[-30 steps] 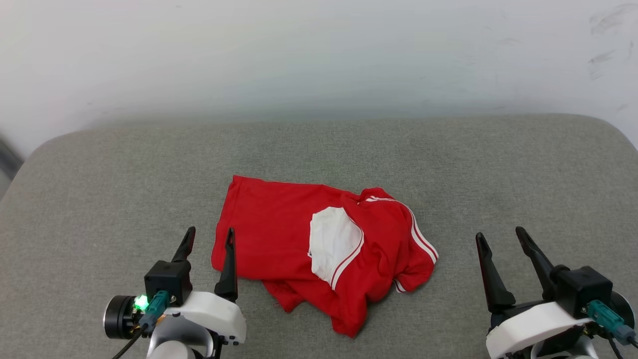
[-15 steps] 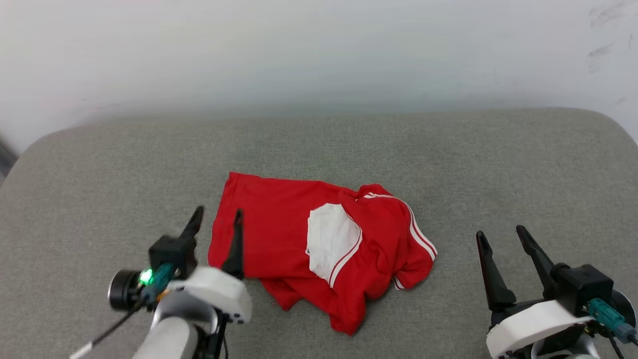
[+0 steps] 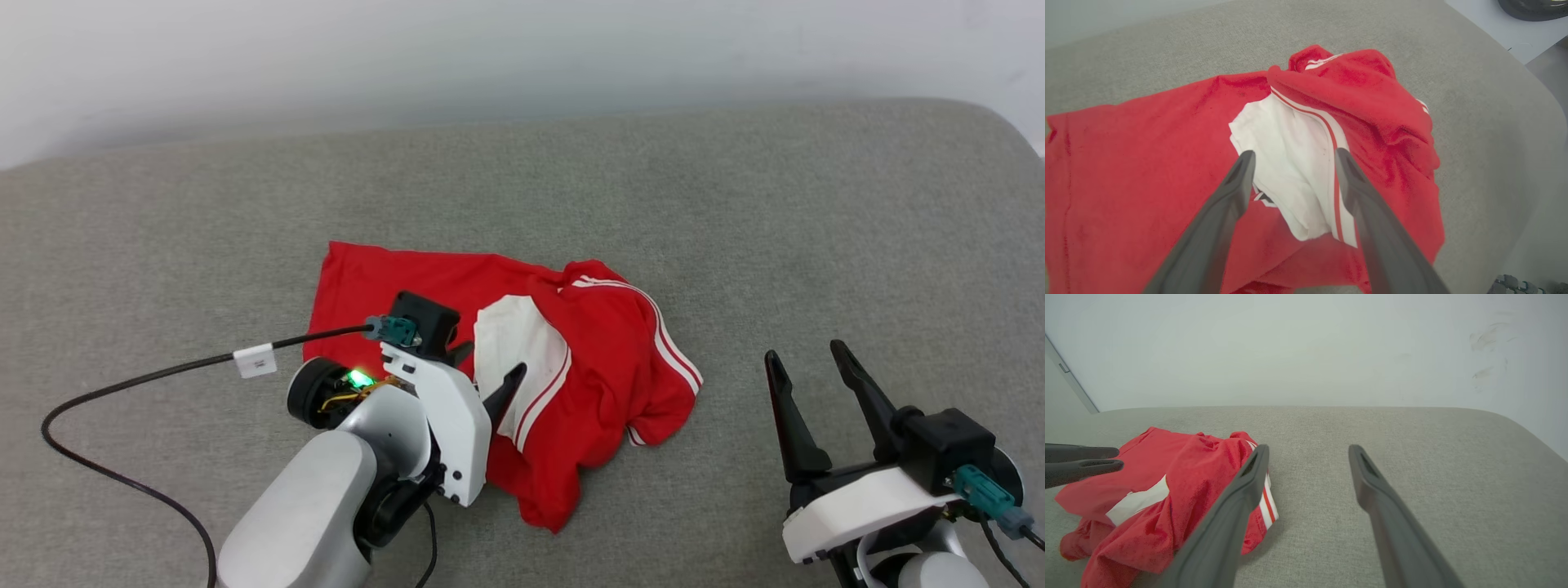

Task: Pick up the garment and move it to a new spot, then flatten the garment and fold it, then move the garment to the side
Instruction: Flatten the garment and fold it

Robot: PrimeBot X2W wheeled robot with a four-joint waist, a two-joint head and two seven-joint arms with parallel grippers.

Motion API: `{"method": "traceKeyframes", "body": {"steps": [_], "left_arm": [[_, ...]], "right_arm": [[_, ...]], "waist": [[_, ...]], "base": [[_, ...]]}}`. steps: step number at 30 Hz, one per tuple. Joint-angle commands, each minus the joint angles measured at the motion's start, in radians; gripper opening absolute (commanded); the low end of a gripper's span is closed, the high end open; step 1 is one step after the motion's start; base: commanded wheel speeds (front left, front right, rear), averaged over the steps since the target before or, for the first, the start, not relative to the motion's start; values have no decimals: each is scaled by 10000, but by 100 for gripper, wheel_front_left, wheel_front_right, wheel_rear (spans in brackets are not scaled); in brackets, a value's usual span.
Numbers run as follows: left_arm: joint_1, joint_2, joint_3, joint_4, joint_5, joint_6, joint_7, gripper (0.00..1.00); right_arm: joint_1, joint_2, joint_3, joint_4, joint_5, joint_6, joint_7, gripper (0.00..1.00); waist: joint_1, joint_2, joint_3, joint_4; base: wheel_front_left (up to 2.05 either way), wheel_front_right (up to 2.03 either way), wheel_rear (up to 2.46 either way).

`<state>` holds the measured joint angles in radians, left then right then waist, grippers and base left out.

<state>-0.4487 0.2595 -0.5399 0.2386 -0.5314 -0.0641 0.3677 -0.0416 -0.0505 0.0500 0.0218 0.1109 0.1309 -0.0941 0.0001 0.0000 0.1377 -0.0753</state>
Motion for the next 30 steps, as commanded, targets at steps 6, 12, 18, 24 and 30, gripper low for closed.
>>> {"method": "traceKeyframes", "body": {"steps": [6, 12, 18, 24, 30], "left_arm": [[-222, 193, -355, 551, -575, -215, 1637, 100], [-261, 351, -491, 758, -722, -235, 2265, 41], [-518, 417, -446, 495, -450, -185, 1694, 0], [-673, 607, -188, -285, 71, 119, 608, 0], [140, 1238, 534, -1496, 290, 996, -95, 0]], "right_arm": [[-366, 6, 71, 283, 71, -3, -232, 100], [-535, 6, 150, 470, 195, -3, -407, 100], [-612, 6, 54, 711, 270, -3, -541, 100], [-496, 6, -118, 837, 197, -5, -486, 100], [-341, 6, -223, 729, 159, -3, -362, 100]], "waist": [[-1, 0, 551, -431], [-1, 0, 754, -592], [-1, 0, 699, -551], [-1, 0, 320, -79], [-1, 0, 50, 499]], "base": [[0, 0, 0], [0, 0, 0], [0, 0, 0], [0, 0, 0], [0, 0, 0]]}}
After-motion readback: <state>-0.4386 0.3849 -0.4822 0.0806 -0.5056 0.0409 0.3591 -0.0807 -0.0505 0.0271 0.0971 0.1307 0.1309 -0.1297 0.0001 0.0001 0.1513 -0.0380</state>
